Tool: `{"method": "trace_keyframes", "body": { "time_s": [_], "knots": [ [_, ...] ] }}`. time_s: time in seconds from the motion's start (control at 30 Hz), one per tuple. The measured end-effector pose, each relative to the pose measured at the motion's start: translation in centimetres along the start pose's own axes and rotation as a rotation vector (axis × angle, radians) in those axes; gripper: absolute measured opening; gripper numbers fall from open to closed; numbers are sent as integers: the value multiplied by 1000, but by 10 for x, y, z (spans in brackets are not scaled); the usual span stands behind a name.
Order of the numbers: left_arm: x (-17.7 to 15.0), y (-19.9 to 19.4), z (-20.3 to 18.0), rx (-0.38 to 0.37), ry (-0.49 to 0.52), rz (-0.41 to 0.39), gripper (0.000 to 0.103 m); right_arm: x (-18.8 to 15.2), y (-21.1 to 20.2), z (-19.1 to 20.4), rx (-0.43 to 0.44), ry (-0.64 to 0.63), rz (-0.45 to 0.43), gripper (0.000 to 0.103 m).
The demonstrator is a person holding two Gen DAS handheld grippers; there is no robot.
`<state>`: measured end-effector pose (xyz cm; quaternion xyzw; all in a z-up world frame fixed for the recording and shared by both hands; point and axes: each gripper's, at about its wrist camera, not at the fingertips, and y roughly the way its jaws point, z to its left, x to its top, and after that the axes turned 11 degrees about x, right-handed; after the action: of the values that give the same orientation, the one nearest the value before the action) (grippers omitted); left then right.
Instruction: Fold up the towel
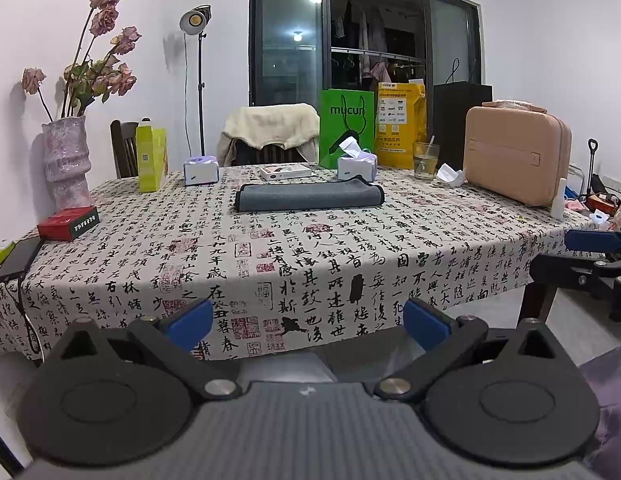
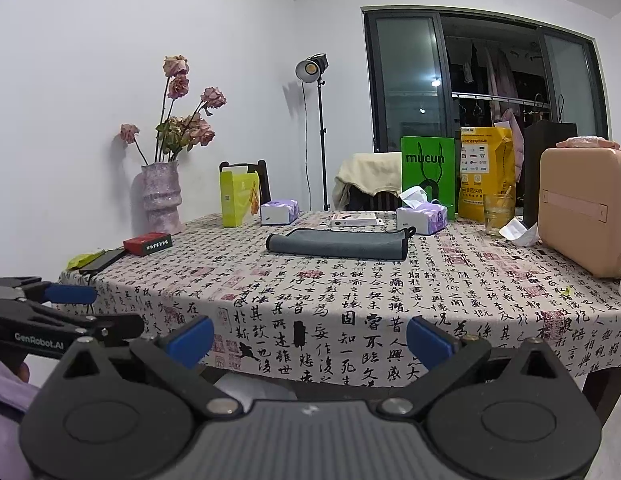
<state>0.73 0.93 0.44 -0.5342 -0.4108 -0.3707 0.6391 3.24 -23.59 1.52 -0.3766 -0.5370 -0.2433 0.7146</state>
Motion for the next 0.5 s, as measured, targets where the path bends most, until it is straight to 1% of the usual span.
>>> {"method": "trace_keyframes", "body": {
  "time_s": [0.5],
  "knots": [
    [0,0,-1,-5,-1,5,103,1,2,-1,3,-5,-3,103]
  ]
}}
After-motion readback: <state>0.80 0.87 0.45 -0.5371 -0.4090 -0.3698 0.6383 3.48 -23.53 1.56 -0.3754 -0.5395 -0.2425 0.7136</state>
